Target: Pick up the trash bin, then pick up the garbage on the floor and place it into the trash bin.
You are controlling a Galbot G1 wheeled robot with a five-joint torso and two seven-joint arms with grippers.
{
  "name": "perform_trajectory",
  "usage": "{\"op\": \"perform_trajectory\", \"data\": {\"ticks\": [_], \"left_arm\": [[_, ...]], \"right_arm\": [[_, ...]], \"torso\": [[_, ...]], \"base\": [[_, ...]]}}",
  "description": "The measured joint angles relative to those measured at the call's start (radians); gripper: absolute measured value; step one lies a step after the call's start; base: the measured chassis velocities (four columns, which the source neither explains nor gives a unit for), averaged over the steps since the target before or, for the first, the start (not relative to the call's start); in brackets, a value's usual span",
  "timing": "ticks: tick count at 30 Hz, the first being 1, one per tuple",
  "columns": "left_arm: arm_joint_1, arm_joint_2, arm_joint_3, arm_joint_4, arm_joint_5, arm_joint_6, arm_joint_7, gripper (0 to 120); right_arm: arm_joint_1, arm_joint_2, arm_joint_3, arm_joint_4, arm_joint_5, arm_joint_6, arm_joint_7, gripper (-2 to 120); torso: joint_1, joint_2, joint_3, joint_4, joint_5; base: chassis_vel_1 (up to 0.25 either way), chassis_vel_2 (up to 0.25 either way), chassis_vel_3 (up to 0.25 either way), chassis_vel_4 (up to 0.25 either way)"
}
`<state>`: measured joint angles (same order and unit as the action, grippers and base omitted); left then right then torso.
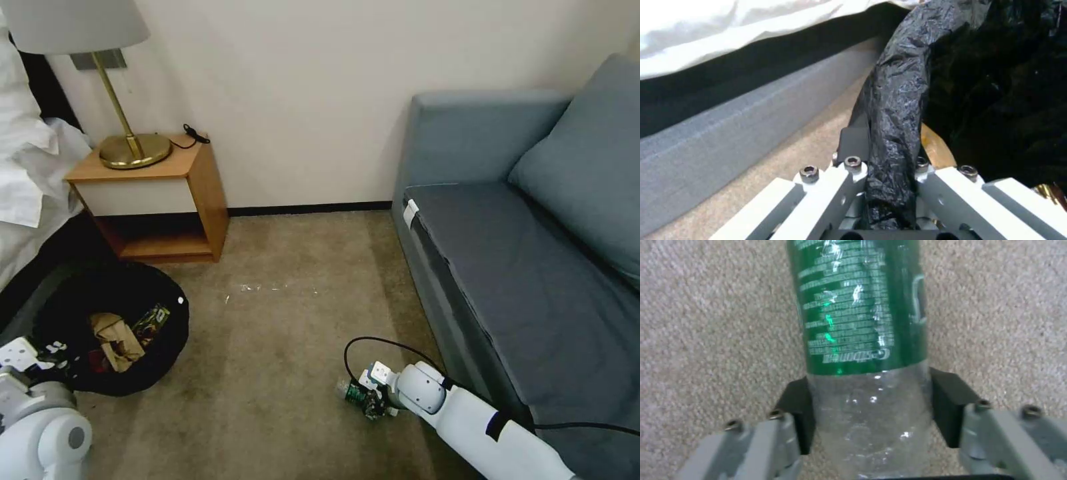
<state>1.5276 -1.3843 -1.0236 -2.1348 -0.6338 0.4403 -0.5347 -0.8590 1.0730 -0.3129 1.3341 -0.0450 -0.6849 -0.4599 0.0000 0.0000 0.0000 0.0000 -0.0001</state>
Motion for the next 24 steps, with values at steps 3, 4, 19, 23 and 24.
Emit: {"op": "perform_trajectory", "data": {"ticks": [3, 4, 19, 23, 24], "left_arm": [[-0.001, 0.0, 0.003, 0.0, 0.0, 0.001, 0.0, 4], [-0.002, 0.001, 0.005, 0.0, 0.0, 0.002, 0.0, 4], [0.002, -0.005, 0.025, 0.008, 0.0, 0.003, 0.012, 4], [-0.003, -0.006, 0.025, 0.012, 0.0, 0.003, 0.014, 4], [-0.003, -0.006, 0.025, 0.012, 0.0, 0.003, 0.014, 4]], "right_arm": [[-0.002, 0.006, 0.015, 0.008, 0.01, 0.01, 0.014, 44], [-0.001, 0.014, 0.034, 0.027, 0.047, 0.027, 0.043, 39], [0.214, 0.147, 0.024, 0.184, 0.674, 0.531, 0.189, 28], [0.267, 0.24, -0.06, 0.129, 0.814, 0.745, 0.153, 28], [0.273, 0.253, -0.069, 0.119, 0.827, 0.764, 0.147, 28]], "torso": [[0.0, 0.0, 0.0, -0.0002, 0.0], [0.0, 0.0, 0.0, -0.0001, 0.0], [0.0, 0.0, 0.0, 0.0002, -0.0002], [0.0, 0.0, 0.0, 0.0002, -0.0001], [0.0, 0.0, 0.0, 0.0001, -0.0002]], "base": [[0.0, 0.0, 0.0, 0.0], [0.0, 0.0, 0.0, 0.0], [0.0, 0.0, 0.0, 0.0], [0.0, 0.0, 0.0, 0.0], [0.0, 0.0, 0.0, 0.0]]}}
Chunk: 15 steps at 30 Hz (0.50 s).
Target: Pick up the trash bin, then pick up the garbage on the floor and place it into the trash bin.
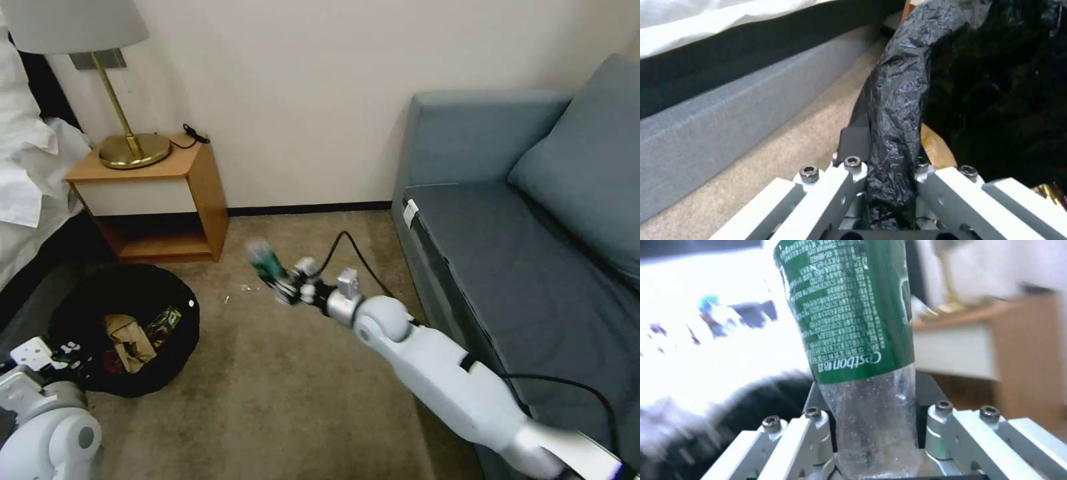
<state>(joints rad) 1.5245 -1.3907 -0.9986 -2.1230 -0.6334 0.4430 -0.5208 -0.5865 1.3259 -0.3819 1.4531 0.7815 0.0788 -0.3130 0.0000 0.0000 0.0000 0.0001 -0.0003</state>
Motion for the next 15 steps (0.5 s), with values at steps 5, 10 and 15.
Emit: {"op": "perform_trajectory", "data": {"ticks": [5, 10, 15], "left_arm": [[-0.004, -0.002, 0.003, 0.002, 0.0, 0.001, 0.004, 4], [-0.011, -0.021, 0.009, -0.008, 0.005, 0.004, 0.007, 4], [-0.009, -0.029, 0.009, -0.012, 0.015, 0.004, 0.009, 4]], "right_arm": [[0.049, 0.129, -0.092, -0.085, 0.1, 0.122, -0.007, 28], [0.086, 0.238, -0.196, -0.192, 0.107, 0.211, 0.032, 28], [0.08, 0.284, -0.216, -0.266, 0.06, 0.24, 0.045, 28]], "torso": [[0.0, 0.0, 0.0, 0.0001, 0.0], [0.0, 0.0, 0.0, 0.0001, -0.0001], [0.0, 0.0, 0.0, 0.0003, 0.0004]], "base": [[0.0, 0.0, 0.0, 0.0], [0.0, 0.0, 0.0, 0.0], [0.0, 0.0, 0.0, 0.0]]}}
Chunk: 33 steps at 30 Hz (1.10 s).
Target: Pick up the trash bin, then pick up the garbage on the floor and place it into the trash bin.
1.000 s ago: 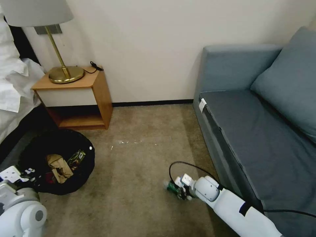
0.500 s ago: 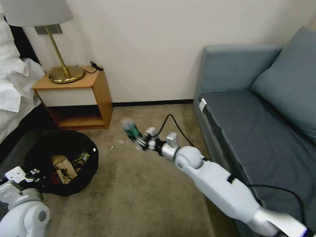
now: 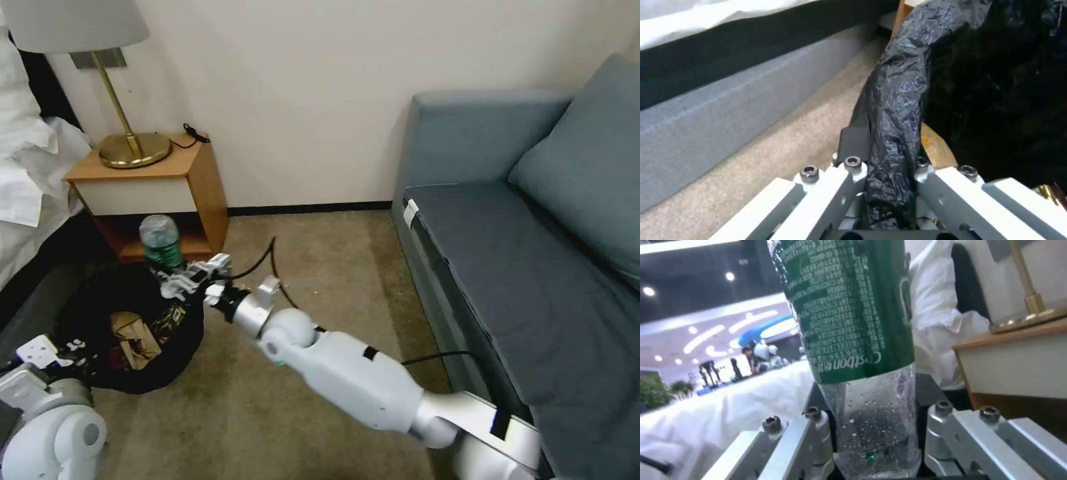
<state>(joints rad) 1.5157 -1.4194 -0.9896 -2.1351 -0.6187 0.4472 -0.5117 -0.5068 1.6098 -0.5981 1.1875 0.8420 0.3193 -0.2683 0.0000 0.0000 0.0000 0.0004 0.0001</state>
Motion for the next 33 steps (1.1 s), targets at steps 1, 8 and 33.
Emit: {"op": "perform_trajectory", "data": {"ticks": [1, 8, 33], "left_arm": [[-0.001, -0.006, 0.0, -0.001, 0.006, 0.0, 0.0, 4], [-0.003, -0.021, 0.003, -0.007, 0.016, -0.001, 0.002, 4], [0.001, -0.008, -0.011, -0.003, -0.004, -0.005, 0.003, 4]], "right_arm": [[-0.012, 0.004, -0.007, -0.04, -0.039, 0.017, 0.002, 28], [-0.047, 0.004, -0.039, -0.054, -0.105, 0.01, 0.025, 32], [-0.059, -0.044, 0.026, 0.146, -0.187, -0.096, 0.107, 100]], "torso": [[0.0, 0.0, 0.0, -0.0001, -0.0003], [0.0, 0.0, 0.0, -0.0005, -0.0002], [0.0, 0.0, 0.0, -0.0001, 0.0002]], "base": [[0.0, 0.0, 0.0, 0.0], [0.0, 0.0, 0.0, 0.0], [0.0, 0.0, 0.0, 0.0]]}}
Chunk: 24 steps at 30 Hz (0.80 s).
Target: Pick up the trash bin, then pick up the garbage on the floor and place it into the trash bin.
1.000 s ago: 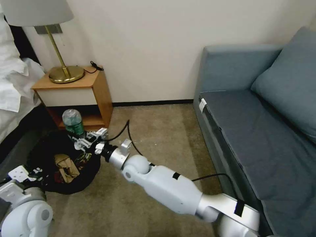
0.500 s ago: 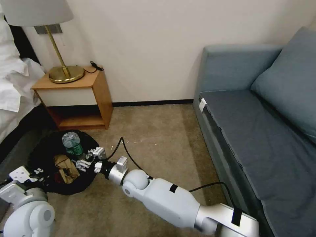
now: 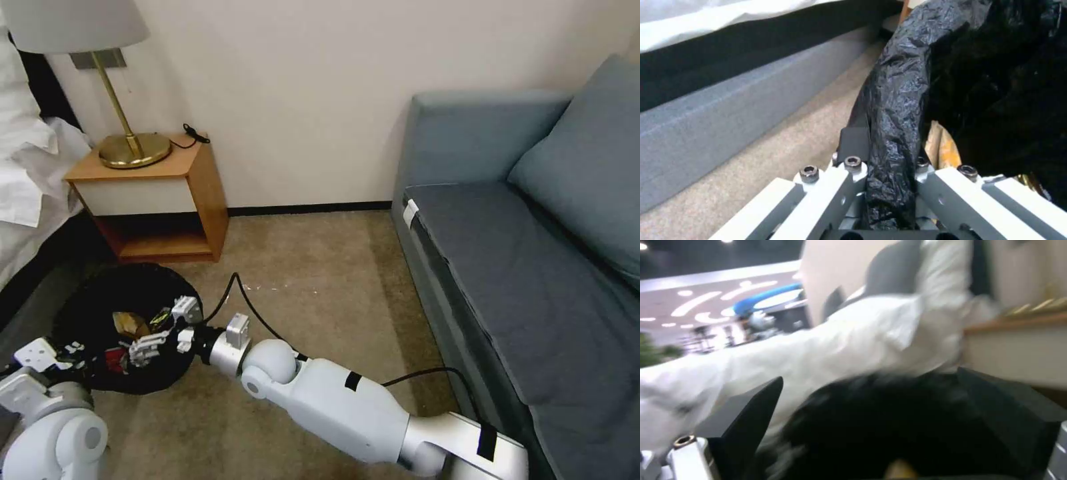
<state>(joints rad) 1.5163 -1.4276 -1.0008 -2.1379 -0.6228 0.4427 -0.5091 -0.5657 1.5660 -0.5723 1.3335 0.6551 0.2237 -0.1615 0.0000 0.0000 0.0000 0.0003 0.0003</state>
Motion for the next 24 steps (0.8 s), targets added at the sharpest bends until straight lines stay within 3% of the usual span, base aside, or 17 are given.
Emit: {"op": "perform_trajectory", "data": {"ticks": [1, 3, 5, 6, 7, 10, 13, 14, 17, 21, 22, 24], "left_arm": [[0.0, 0.0, 0.0, 0.0, 0.0, 0.0, 0.0, 4], [-0.006, 0.007, -0.002, 0.009, -0.028, 0.0, 0.0, 4], [-0.006, 0.007, -0.002, 0.009, -0.028, 0.0, 0.0, 4], [-0.014, 0.011, -0.003, 0.017, -0.059, 0.004, -0.005, 4], [-0.019, 0.011, -0.002, 0.019, -0.085, 0.01, -0.012, 4], [-0.024, 0.012, -0.002, 0.022, -0.11, 0.016, -0.019, 4], [-0.024, 0.012, -0.002, 0.022, -0.11, 0.016, -0.019, 4], [-0.021, 0.023, -0.004, 0.026, -0.12, 0.016, -0.023, 4], [-0.017, 0.026, -0.01, 0.022, -0.143, 0.017, -0.024, 4], [-0.012, 0.027, -0.03, -0.004, -0.288, 0.039, -0.062, 4], [-0.012, 0.027, -0.03, -0.004, -0.288, 0.039, -0.062, 4], [-0.015, 0.027, -0.038, -0.003, -0.392, 0.043, -0.111, 4]], "right_arm": [[0.0, 0.0, 0.0, 0.0, 0.0, 0.0, 0.0, 100], [-0.008, -0.037, 0.07, 0.031, -0.119, 0.024, 0.063, 100], [-0.008, -0.037, 0.07, 0.031, -0.119, 0.024, 0.063, 100], [-0.03, -0.084, 0.163, 0.057, -0.238, 0.062, 0.082, 100], [-0.057, -0.118, 0.219, 0.089, -0.273, 0.079, 0.096, 100], [-0.112, -0.167, 0.282, 0.158, -0.275, 0.072, 0.134, 100], [-0.112, -0.167, 0.282, 0.158, -0.275, 0.072, 0.134, 100], [-0.278, -0.222, 0.422, 0.295, -0.307, 0.03, 0.16, 100], [-0.354, -0.222, 0.486, 0.351, -0.319, 0.006, 0.173, 100], [-0.467, -0.2, 0.589, 0.447, -0.322, -0.035, 0.217, 100], [-0.467, -0.2, 0.589, 0.447, -0.322, -0.035, 0.217, 100], [-0.521, -0.188, 0.64, 0.492, -0.34, -0.041, 0.227, 100]], "torso": [[0.0, 0.0, 0.0, 0.0, 0.0], [0.0, 0.0, 0.0, 0.0, 0.0], [0.0, 0.0, 0.0, 0.0, 0.0], [0.0, 0.0, 0.0, -0.0003, 0.0], [0.0, 0.0, 0.0, -0.001, 0.0001], [0.0, 0.0, 0.0, -0.0007, 0.0], [0.0, 0.0, 0.0, -0.0007, 0.0], [0.0, 0.0, 0.0, -0.0004, 0.0001], [0.0, 0.0, 0.0, -0.0004, 0.0001], [0.0, 0.0, 0.0, -0.0002, 0.0002], [0.0, 0.0, 0.0, -0.0002, 0.0002], [0.0, 0.0, 0.0, -0.0004, 0.0]], "base": [[0.0, 0.0, 0.0, 0.0], [0.0, 0.0, 0.0, 0.0], [0.0, 0.0, 0.0, 0.0], [0.0, 0.0, 0.0, 0.0], [0.0, 0.0, 0.0, 0.0], [0.0, 0.0, 0.0, 0.0], [0.0, 0.0, 0.0, 0.0], [0.0, 0.0, 0.0, 0.0], [0.0, 0.0, 0.0, 0.0], [0.0, 0.0, 0.0, 0.0], [0.0, 0.0, 0.0, 0.0], [0.0, 0.0, 0.0, 0.0]]}}
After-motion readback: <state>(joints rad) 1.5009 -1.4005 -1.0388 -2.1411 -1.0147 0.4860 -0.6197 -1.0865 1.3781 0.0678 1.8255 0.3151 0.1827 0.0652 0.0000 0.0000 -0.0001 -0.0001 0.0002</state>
